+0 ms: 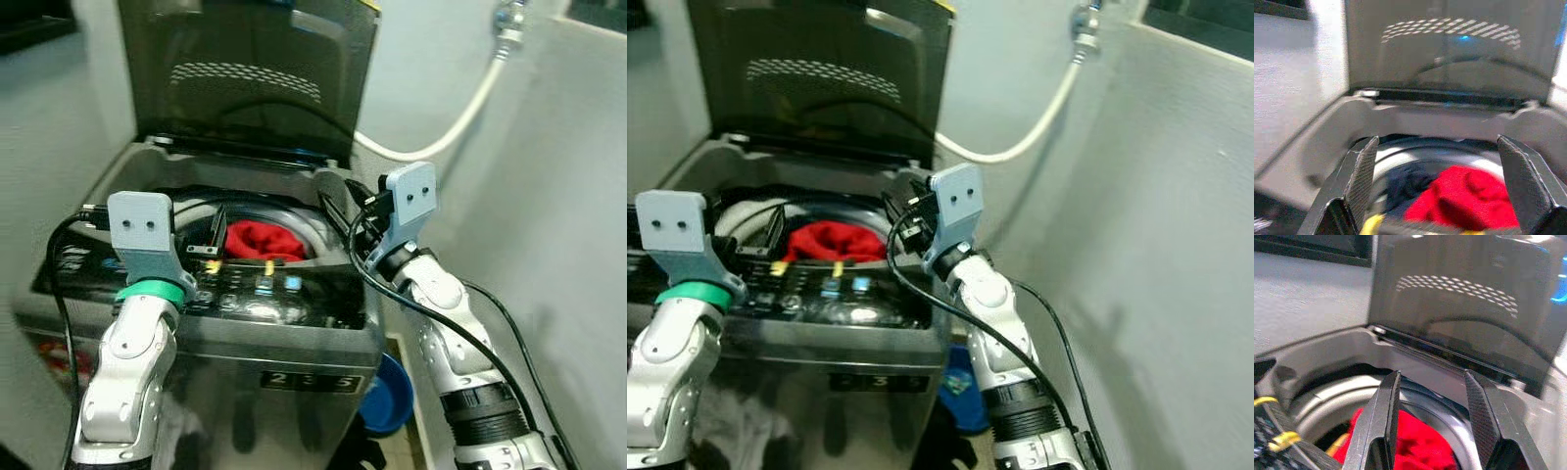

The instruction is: Clothes washing

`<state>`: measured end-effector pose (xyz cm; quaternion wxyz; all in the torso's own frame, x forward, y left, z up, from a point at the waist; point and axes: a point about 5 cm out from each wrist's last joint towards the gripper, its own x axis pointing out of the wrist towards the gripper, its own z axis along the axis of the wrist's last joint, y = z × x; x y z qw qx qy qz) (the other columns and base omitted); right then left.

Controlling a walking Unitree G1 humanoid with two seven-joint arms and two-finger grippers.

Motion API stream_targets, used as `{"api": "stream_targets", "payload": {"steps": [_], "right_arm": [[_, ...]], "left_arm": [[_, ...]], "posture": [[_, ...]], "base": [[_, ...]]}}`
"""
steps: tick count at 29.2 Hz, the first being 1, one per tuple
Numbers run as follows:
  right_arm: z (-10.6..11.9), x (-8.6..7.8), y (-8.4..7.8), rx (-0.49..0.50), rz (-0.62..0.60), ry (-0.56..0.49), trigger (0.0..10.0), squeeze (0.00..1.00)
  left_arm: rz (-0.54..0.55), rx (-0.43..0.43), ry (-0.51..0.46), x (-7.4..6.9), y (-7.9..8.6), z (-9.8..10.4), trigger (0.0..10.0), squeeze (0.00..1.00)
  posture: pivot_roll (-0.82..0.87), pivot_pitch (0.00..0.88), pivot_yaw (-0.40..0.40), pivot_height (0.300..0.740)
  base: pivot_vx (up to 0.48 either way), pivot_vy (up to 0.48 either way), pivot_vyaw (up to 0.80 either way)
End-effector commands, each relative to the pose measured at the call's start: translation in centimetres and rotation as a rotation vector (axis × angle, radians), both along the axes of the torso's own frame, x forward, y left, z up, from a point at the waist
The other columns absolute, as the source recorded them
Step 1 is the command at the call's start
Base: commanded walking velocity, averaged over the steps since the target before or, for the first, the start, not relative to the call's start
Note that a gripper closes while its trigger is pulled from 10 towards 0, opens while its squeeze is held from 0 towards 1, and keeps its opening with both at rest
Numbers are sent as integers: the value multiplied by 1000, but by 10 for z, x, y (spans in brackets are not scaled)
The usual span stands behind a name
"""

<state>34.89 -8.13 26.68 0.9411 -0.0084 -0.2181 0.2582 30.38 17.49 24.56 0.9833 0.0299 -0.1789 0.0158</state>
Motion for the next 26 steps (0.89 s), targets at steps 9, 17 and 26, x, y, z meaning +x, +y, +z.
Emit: {"api": "stream_targets", "payload": {"steps": [9, 17, 26], "right_arm": [[-7, 4, -11, 41, -51, 28, 10000, 0], [-10, 3, -11, 41, -60, 30, 10000, 0], [-12, 5, -13, 41, -67, 38, 10000, 0]], "left_arm": [[-9, 91, 24, 4, 1, -6, 10000, 0], [-30, 103, 64, 5, -2, -13, 10000, 0], [-10, 106, 108, 3, -2, -25, 10000, 0]], "posture": [[103, 0, -33, 740], [100, 0, -30, 740], [103, 0, -34, 740]], "base": [[0, 0, 800], [0, 0, 800], [0, 0, 800]]}}
